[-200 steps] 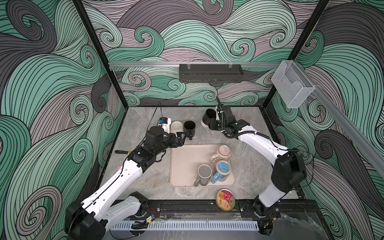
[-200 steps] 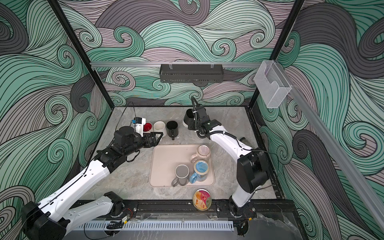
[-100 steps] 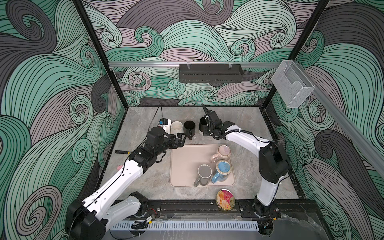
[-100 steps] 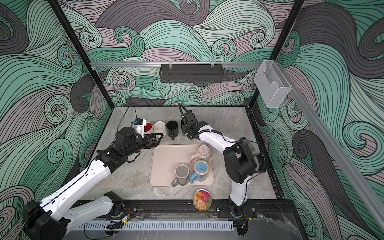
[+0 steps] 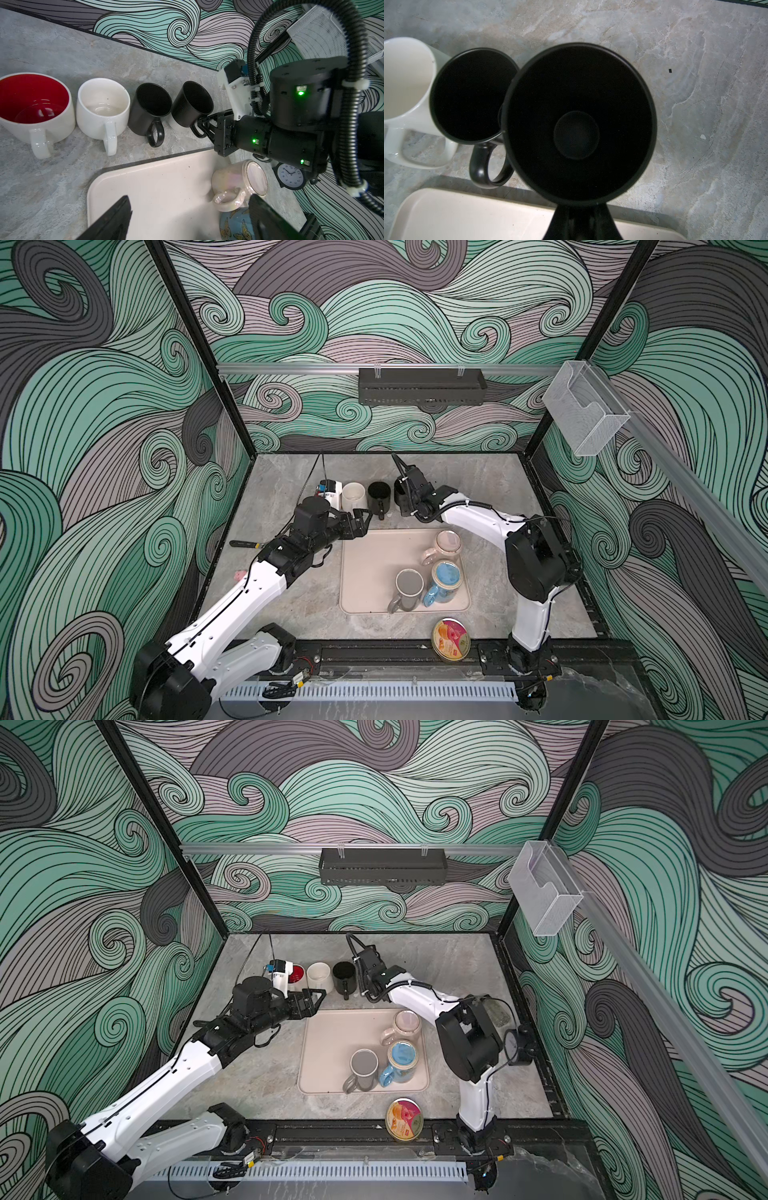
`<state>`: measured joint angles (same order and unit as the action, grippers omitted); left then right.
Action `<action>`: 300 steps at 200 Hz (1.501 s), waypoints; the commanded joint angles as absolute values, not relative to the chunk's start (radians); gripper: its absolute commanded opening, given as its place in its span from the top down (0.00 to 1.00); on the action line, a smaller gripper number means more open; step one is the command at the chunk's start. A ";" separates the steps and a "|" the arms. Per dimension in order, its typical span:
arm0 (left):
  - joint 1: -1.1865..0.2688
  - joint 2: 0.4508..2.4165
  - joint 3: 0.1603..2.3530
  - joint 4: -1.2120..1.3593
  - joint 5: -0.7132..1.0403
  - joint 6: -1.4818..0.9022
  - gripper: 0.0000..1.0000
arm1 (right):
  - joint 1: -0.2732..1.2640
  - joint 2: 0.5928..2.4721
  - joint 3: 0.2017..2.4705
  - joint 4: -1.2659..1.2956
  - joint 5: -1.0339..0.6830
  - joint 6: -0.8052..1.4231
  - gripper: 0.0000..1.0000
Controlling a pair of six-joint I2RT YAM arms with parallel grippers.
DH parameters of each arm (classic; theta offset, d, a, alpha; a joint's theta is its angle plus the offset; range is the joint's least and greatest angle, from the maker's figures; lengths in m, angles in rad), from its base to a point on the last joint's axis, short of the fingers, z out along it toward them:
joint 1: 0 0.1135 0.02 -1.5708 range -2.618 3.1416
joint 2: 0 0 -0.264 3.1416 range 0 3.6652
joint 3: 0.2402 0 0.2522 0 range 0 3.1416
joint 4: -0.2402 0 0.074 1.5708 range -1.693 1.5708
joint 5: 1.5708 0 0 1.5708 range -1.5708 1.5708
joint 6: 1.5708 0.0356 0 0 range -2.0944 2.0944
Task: Turn the mug right side up
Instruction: 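Rotate the mug upright and lower it with the right gripper while the left withdraws, then open the right gripper and raise it off the placed mug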
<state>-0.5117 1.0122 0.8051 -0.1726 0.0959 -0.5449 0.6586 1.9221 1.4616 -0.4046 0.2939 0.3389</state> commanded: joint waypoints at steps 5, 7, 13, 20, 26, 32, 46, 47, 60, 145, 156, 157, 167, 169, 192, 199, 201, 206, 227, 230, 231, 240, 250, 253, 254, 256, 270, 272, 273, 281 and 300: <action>-0.511 0.989 0.798 -0.177 0.077 -0.531 0.10 | 0.663 1.916 1.475 -0.309 0.360 0.340 1.00; -0.511 0.990 0.797 -0.177 0.076 -0.531 0.10 | 0.662 1.917 1.476 -0.308 0.360 0.342 1.00; -0.511 0.989 0.797 -0.177 0.075 -0.531 0.10 | 0.663 1.919 1.474 -0.305 0.365 0.346 1.00; -0.511 0.987 0.795 -0.178 0.074 -0.530 0.10 | 0.663 1.922 1.474 -0.305 0.368 0.351 1.00; -0.511 0.987 0.794 -0.177 0.074 -0.529 0.10 | 0.664 1.926 1.475 -0.305 0.372 0.356 1.00; -0.511 0.989 0.794 -0.176 0.074 -0.529 0.10 | 0.664 1.930 1.479 -0.310 0.378 0.362 1.00; -0.511 0.989 0.794 -0.177 0.074 -0.529 0.10 | 0.669 1.936 1.479 -0.311 0.383 0.374 1.00; -0.511 0.989 0.794 -0.177 0.074 -0.529 0.10 | 0.670 1.937 1.480 -0.310 0.383 0.376 1.00; -0.511 0.992 0.793 -0.179 0.073 -0.529 0.10 | 0.676 1.945 1.481 -0.308 0.390 0.391 1.00; -0.511 0.987 0.790 -0.192 0.064 -0.523 0.10 | 0.724 1.991 1.487 -0.333 0.513 0.492 1.00; -0.511 0.986 0.788 -0.193 0.063 -0.523 0.10 | 0.726 1.993 1.484 -0.331 0.517 0.502 1.00; -0.511 0.985 0.787 -0.192 0.063 -0.523 0.10 | 0.726 1.993 1.484 -0.331 0.517 0.503 1.00; -0.511 0.985 0.786 -0.192 0.061 -0.522 0.10 | 0.727 1.996 1.484 -0.333 0.512 0.512 1.00; -0.511 0.985 0.785 -0.192 0.060 -0.522 0.10 | 0.727 1.997 1.485 -0.336 0.514 0.514 1.00; -0.511 0.988 0.784 -0.195 0.058 -0.518 0.10 | 0.729 2.018 1.507 -0.353 0.512 0.531 1.00; -0.511 0.988 0.784 -0.195 0.057 -0.519 0.10 | 0.730 2.023 1.522 -0.395 0.507 0.536 1.00; -0.511 0.988 0.784 -0.195 0.057 -0.518 0.10 | 0.730 2.024 1.526 -0.399 0.508 0.537 1.00; -0.511 0.988 0.784 -0.196 0.057 -0.517 0.10 | 0.731 2.025 1.528 -0.403 0.504 0.540 1.00; -0.511 0.990 0.784 -0.193 0.054 -0.515 0.10 | 0.733 2.014 1.516 -0.378 0.484 0.535 1.00; -0.511 0.991 0.783 -0.195 0.052 -0.516 0.10 | 0.733 2.013 1.514 -0.374 0.482 0.533 1.00; -0.511 0.991 0.783 -0.194 0.052 -0.516 0.10 | 0.733 2.013 1.513 -0.373 0.481 0.532 1.00; -0.511 0.994 0.782 -0.191 0.051 -0.515 0.10 | 0.735 2.011 1.513 -0.371 0.477 0.532 1.00; -0.511 0.996 0.780 -0.190 0.051 -0.518 0.10 | 0.735 2.009 1.510 -0.364 0.464 0.526 1.00; -0.511 0.997 0.779 -0.190 0.051 -0.517 0.10 | 0.735 2.010 1.510 -0.364 0.463 0.526 1.00; -0.511 0.998 0.779 -0.190 0.051 -0.517 0.10 | 0.735 2.009 1.509 -0.364 0.463 0.525 1.00; -0.511 0.998 0.780 -0.190 0.051 -0.518 0.10 | 0.736 2.009 1.509 -0.364 0.461 0.525 1.00; -0.511 0.999 0.780 -0.189 0.049 -0.517 0.10 | 0.736 2.010 1.509 -0.364 0.450 0.527 1.00; -0.511 0.999 0.779 -0.190 0.049 -0.517 0.10 | 0.736 2.008 1.509 -0.364 0.449 0.526 1.00; -0.511 0.999 0.779 -0.190 0.049 -0.517 0.10 | 0.736 2.008 1.508 -0.364 0.448 0.526 1.00; -0.511 1.000 0.779 -0.189 0.047 -0.517 0.10 | 0.736 2.008 1.509 -0.364 0.443 0.527 1.00; -0.511 0.999 0.779 -0.191 0.048 -0.517 0.09 | 0.738 2.006 1.507 -0.364 0.436 0.527 1.00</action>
